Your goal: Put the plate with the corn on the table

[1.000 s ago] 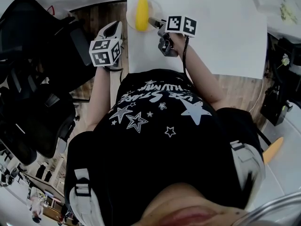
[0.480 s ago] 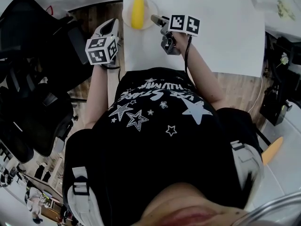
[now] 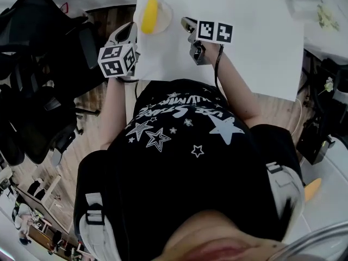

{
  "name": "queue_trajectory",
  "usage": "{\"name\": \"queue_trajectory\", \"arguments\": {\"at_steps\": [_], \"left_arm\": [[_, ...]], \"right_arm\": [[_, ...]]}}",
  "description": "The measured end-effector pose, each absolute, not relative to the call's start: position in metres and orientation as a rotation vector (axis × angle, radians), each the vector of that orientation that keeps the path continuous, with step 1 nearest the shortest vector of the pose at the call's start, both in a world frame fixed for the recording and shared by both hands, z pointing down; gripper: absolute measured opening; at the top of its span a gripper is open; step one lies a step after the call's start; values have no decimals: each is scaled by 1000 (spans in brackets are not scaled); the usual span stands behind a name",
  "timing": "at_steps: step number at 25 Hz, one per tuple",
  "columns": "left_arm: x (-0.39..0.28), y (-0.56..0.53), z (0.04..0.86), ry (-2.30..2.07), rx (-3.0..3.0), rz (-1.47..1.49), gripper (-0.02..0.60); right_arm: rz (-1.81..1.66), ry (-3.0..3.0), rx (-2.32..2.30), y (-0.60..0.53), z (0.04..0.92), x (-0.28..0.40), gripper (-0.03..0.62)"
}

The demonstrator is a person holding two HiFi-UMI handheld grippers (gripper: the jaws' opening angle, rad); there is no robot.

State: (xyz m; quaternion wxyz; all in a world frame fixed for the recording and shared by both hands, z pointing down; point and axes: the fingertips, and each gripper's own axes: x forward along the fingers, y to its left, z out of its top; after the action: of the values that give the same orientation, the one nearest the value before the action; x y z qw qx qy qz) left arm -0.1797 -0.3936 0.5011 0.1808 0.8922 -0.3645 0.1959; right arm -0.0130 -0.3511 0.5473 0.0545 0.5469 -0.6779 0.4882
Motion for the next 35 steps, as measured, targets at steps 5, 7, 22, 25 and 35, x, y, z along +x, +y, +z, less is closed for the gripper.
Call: {"name": "queue_trajectory", "arguments": {"at_steps": [5, 7, 22, 25, 35], "left_arm": [[-163, -362, 492, -1107, 2493, 523, 5], [-154, -347, 491, -1136, 2474, 519, 5], [-123, -218, 499, -1395, 2278, 487, 5], [-129, -197, 496, -1453, 2236, 480, 5], [-156, -133, 496, -1577, 2105, 415, 5]], "right_arm": [[1422, -2108, 1568, -329, 541, 1, 20], [1420, -2128, 1550, -319, 537, 10, 17], [1402, -2279, 1303, -236, 535, 52, 8], [1383, -2287, 1216, -224, 539, 47, 8], [1293, -2337, 1031, -199, 534, 10, 8]]}}
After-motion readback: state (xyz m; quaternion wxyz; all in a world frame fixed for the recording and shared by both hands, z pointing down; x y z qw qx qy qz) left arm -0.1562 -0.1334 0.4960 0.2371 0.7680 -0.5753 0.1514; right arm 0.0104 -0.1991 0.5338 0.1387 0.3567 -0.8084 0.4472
